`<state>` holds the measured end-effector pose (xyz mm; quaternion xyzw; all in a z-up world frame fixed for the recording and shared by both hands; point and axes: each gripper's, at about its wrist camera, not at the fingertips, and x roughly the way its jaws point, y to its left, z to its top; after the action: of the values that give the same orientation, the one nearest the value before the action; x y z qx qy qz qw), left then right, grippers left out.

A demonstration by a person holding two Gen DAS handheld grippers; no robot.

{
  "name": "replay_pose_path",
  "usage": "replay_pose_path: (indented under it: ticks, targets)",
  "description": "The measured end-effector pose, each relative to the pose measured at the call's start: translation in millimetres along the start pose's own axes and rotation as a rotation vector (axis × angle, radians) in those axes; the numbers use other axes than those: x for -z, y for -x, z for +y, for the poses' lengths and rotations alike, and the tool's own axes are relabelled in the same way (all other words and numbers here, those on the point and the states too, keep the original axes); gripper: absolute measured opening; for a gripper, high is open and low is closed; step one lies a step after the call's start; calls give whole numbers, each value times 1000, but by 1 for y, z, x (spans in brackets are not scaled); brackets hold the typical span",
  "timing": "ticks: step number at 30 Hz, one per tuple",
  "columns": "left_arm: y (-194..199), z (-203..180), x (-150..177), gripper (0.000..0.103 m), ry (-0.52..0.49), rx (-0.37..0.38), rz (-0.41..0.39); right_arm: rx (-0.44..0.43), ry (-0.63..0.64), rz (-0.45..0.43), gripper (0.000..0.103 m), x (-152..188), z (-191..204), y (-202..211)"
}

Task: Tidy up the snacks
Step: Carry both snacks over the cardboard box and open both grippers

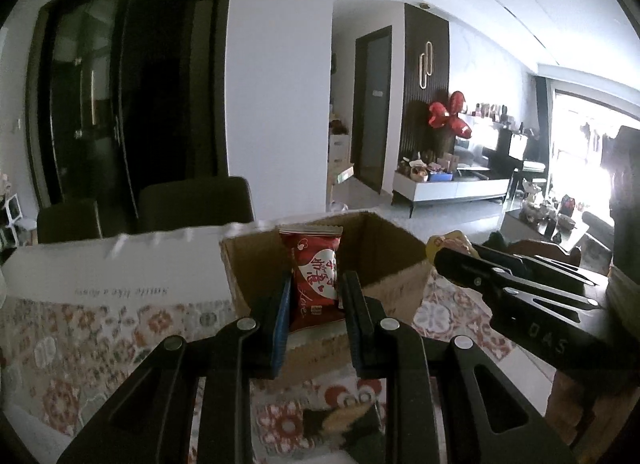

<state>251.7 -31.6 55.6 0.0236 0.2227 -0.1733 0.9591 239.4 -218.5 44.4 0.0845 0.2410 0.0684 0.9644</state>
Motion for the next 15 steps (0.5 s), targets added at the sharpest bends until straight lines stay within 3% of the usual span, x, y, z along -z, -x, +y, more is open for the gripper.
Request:
replay_pose_path:
  ticks: [6, 15]
  targets:
    - [-20, 3, -23, 25, -13, 7, 8, -22, 18, 10, 25, -26, -3, -22]
    - [-66, 9, -41, 25, 2, 22, 100, -10, 55, 70, 25, -50, -14, -65]
